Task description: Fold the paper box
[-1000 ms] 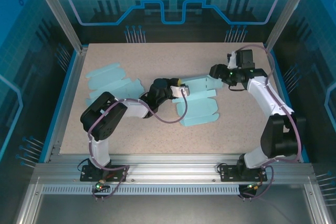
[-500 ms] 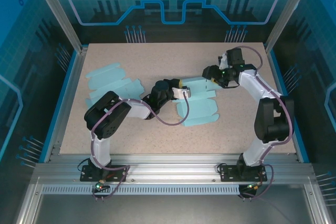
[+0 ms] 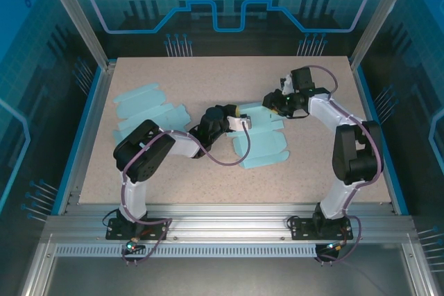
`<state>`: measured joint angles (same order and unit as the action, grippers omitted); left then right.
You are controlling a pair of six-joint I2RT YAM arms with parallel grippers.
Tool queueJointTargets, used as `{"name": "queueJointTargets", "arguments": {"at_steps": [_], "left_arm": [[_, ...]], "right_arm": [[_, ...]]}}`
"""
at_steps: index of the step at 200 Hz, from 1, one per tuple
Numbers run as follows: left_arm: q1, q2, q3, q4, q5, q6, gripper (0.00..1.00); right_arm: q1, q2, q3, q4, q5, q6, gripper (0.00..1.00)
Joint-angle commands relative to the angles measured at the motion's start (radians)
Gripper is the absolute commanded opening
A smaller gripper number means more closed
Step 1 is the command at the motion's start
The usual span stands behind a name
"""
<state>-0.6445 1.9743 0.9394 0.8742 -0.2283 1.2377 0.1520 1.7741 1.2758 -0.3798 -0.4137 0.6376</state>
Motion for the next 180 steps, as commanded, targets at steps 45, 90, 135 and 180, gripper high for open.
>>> {"name": "queueJointTargets", "arguments": {"at_steps": [45, 90, 135, 180], "left_arm": [[-0.012, 0.02, -0.004, 0.088, 0.001, 0.021, 0.0], [-0.007, 0.021, 0.002, 0.107, 0.003, 0.021, 0.0], [-0.006, 0.021, 0.001, 0.113, 0.01, 0.023, 0.0], [-0.007, 0.029, 0.012, 0.11, 0.014, 0.02, 0.0]], "right_arm": [[-0.007, -0.095, -0.087, 0.058, -0.076, -0.014, 0.39], [-0.064, -0.265, -0.173, -0.015, 0.014, -0.055, 0.53], [-0.173, -0.4, -0.321, -0.031, 0.056, -0.059, 0.53], [-0.204, -0.321, -0.391, 0.018, 0.047, -0.086, 0.47]]}}
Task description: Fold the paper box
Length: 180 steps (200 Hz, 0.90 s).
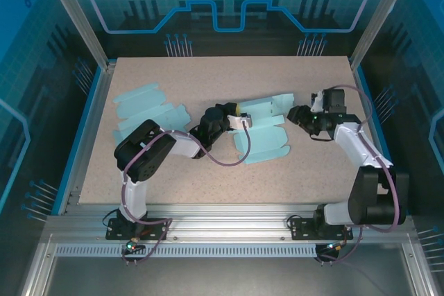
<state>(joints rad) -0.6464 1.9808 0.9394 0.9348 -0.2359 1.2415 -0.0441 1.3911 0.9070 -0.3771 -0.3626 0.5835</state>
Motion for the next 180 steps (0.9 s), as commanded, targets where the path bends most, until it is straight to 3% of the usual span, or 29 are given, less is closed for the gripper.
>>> {"name": "queueJointTargets", "arguments": {"at_steps": [1, 43, 103, 180], "left_arm": [[-0.005, 0.022, 0.012, 0.05, 0.021, 0.016, 0.0], [-0.005, 0.026, 0.01, 0.049, 0.017, 0.026, 0.0], [-0.004, 0.036, 0.018, 0.046, 0.019, 0.032, 0.0], [-0.004, 0.042, 0.029, 0.035, 0.02, 0.027, 0.0]], "right_arm": [[-0.008, 0.067, -0.022, 0.017, -0.005, -0.033, 0.47], [-0.007, 0.23, 0.005, 0.115, -0.014, -0.048, 0.43], [0.02, 0.407, 0.087, 0.24, -0.033, -0.04, 0.45], [0.047, 0.487, 0.099, 0.336, -0.055, 0.011, 0.45]]}}
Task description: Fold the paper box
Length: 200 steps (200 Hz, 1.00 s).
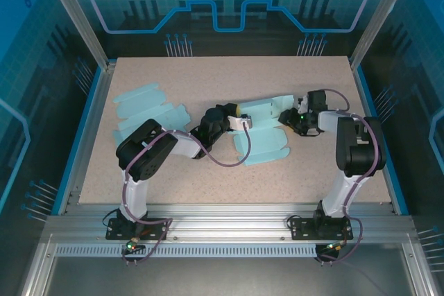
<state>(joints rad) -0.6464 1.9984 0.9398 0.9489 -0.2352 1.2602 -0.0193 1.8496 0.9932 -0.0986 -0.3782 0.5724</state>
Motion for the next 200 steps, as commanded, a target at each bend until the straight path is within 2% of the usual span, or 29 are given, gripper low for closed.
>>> {"name": "queueJointTargets", "arguments": {"at_steps": [1, 73, 115, 200], "left_arm": [[-0.004, 0.025, 0.028, 0.02, 0.019, 0.009, 0.0], [-0.004, 0.036, 0.035, 0.02, 0.017, 0.004, 0.0], [-0.006, 0.037, 0.037, 0.021, 0.015, 0.001, 0.0], [-0.01, 0.049, 0.049, 0.018, 0.005, 0.011, 0.0]], "right_arm": [[0.022, 0.028, 0.013, 0.059, -0.04, 0.022, 0.45], [0.026, -0.014, -0.027, 0.193, -0.14, 0.068, 0.39], [0.066, -0.039, -0.051, 0.211, -0.133, 0.09, 0.34], [0.14, 0.01, -0.066, 0.274, -0.099, 0.157, 0.3]]}}
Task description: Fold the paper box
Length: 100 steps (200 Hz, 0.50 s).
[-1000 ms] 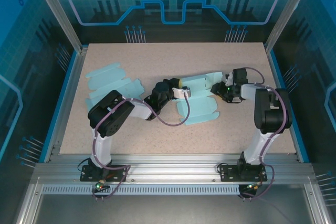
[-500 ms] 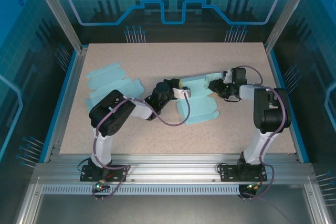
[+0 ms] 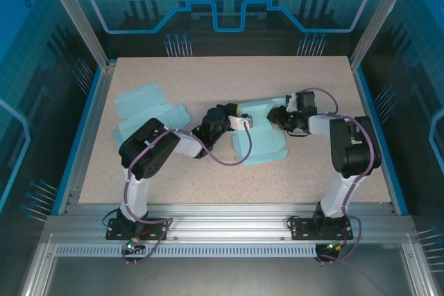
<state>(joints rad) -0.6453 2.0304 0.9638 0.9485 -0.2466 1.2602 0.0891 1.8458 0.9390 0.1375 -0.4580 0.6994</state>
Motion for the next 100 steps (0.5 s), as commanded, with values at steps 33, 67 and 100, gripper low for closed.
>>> {"name": "queueJointTargets", "arguments": {"at_steps": [33, 67, 100], "left_arm": [[-0.009, 0.017, 0.017, 0.042, 0.014, 0.032, 0.0], [-0.007, 0.01, -0.002, 0.087, 0.038, 0.053, 0.0], [-0.006, 0.047, -0.011, 0.182, 0.05, 0.145, 0.0]], "right_arm": [[0.019, -0.021, -0.018, -0.022, 0.012, 0.018, 0.27], [-0.001, -0.141, -0.021, -0.174, 0.071, -0.067, 0.32], [-0.038, -0.261, -0.017, -0.329, 0.136, -0.138, 0.41]]}}
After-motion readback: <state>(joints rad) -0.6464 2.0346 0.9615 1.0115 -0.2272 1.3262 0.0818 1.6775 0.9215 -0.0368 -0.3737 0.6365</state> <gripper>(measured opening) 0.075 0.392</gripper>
